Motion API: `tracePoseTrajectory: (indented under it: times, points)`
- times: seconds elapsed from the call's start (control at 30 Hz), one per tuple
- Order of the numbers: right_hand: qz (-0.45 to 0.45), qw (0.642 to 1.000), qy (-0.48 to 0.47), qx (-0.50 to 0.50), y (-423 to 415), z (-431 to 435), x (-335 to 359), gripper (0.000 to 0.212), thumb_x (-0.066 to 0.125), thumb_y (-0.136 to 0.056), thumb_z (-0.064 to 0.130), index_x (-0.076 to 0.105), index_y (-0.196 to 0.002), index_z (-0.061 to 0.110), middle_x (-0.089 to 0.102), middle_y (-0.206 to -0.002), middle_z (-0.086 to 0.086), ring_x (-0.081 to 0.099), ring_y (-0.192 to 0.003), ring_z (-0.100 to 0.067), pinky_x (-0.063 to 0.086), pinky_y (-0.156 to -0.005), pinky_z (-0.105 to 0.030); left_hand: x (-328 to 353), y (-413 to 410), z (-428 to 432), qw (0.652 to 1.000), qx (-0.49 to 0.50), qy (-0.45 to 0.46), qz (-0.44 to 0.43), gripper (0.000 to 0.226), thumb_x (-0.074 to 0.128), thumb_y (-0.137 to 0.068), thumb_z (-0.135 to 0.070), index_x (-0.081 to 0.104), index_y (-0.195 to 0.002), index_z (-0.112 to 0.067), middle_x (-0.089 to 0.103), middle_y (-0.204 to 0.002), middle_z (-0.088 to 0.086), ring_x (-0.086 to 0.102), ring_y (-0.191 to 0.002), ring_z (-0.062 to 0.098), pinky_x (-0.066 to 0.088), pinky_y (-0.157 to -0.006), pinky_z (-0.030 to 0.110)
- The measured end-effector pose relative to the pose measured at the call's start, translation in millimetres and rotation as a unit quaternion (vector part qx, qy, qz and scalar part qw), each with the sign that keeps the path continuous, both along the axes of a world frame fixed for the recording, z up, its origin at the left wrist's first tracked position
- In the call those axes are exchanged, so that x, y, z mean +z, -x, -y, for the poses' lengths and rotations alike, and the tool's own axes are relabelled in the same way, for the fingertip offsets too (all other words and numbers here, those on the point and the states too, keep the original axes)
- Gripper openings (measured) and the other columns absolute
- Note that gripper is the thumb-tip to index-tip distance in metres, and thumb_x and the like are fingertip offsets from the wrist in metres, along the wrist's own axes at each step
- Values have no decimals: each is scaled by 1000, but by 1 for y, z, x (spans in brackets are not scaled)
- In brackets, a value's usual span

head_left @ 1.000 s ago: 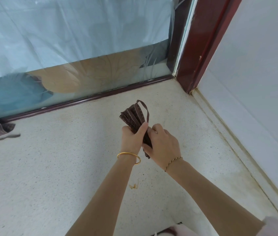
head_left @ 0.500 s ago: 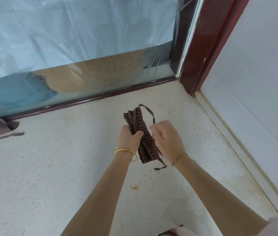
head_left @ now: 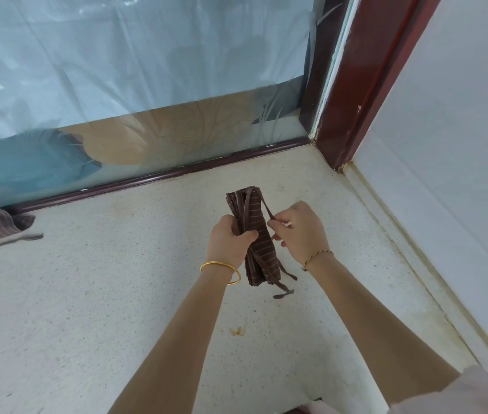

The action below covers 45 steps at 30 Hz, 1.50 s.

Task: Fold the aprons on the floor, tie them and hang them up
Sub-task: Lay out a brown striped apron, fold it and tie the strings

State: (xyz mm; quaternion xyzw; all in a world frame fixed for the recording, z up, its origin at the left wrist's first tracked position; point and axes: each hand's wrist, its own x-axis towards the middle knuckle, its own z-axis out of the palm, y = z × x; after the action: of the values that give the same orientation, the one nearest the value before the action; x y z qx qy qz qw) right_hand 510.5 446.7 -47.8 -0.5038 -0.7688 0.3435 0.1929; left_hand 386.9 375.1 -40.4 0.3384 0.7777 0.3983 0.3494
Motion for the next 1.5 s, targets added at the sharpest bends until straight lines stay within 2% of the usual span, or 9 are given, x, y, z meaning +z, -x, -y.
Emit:
tracePoseTrajectory:
  times: [0.07, 0.37, 0.53, 0.67, 0.8, 1.03, 1.27, 1.4, 1.5]
  points:
    - [37, 999, 13, -2, 1, 3, -7, 24, 56, -92, 24, 69, -80, 9, 64, -85, -10, 64, -69, -23, 55, -70, -36, 0, -2, 0, 1000, 6, 2, 4, 19, 65, -83, -17, 53, -92, -5, 59, -86, 9, 61, -81, 30, 54, -73, 42]
    - [-121, 964, 219, -91, 7, 22, -13, 35, 38, -99, 19, 65, -91, -1, 62, -79, -10, 55, -69, -18, 46, -62, -27, 1, -2, 1, 997, -27, 8, 68, 7, 61, -88, -14, 62, -86, -7, 70, -89, 15, 69, -80, 27, 57, -77, 43]
    - [-166, 944, 272, -86, -1, 19, -13, 32, 43, -99, 21, 67, -94, 2, 66, -85, -16, 59, -76, -26, 53, -78, -43, 6, 9, 6, 987, -60, -7, 150, 16, 52, -92, 1, 68, -94, -1, 71, -92, 18, 71, -81, 23, 59, -77, 32]
    - [-217, 920, 311, -100, -2, 22, -11, 28, 47, -97, 22, 69, -86, 9, 66, -80, -14, 59, -74, -28, 53, -80, -47, 6, 14, 3, 994, -85, -25, 67, 18, 53, -90, 3, 70, -89, -5, 71, -86, 14, 72, -74, 20, 59, -73, 29]
    - [-282, 877, 368, -125, -7, 22, -9, 25, 49, -96, 22, 69, -92, 7, 66, -82, -15, 60, -74, -29, 53, -80, -49, 9, 27, 1, 984, -112, -35, 136, 24, 52, -89, 8, 70, -92, -7, 67, -78, 7, 64, -64, 9, 58, -73, 26]
    - [-275, 882, 364, -117, -14, 20, -6, 22, 53, -95, 21, 71, -88, 11, 68, -83, -15, 61, -78, -30, 51, -87, -55, 9, 44, 3, 971, -221, 20, 94, 32, 46, -92, 6, 69, -98, -16, 66, -74, -10, 58, -66, 1, 47, -76, 26]
    - [-320, 859, 378, -129, -17, 16, -3, 25, 51, -95, 22, 69, -98, 5, 63, -104, -32, 60, -92, -43, 46, -91, -63, 16, 28, 5, 943, -298, 62, 139, 45, 31, -99, -2, 46, -129, -31, 48, -70, 1, 33, -45, 7, 40, -43, 17]
    - [-352, 840, 397, -115, -19, 14, -4, 27, 48, -96, 18, 64, -106, -1, 64, -98, -25, 62, -85, -35, 54, -84, -51, 13, 25, 3, 949, -314, -8, -7, 41, 35, -97, 0, 55, -123, -24, 56, -70, -4, 42, -45, -3, 35, -47, 10]
    - [-387, 821, 412, -82, -19, 17, -6, 26, 46, -96, 17, 65, -104, 1, 68, -90, -15, 65, -76, -25, 56, -73, -39, 6, 22, 1, 945, -278, -54, -165, 30, 42, -97, -5, 59, -117, -20, 65, -82, -8, 55, -72, -8, 48, -76, 16]
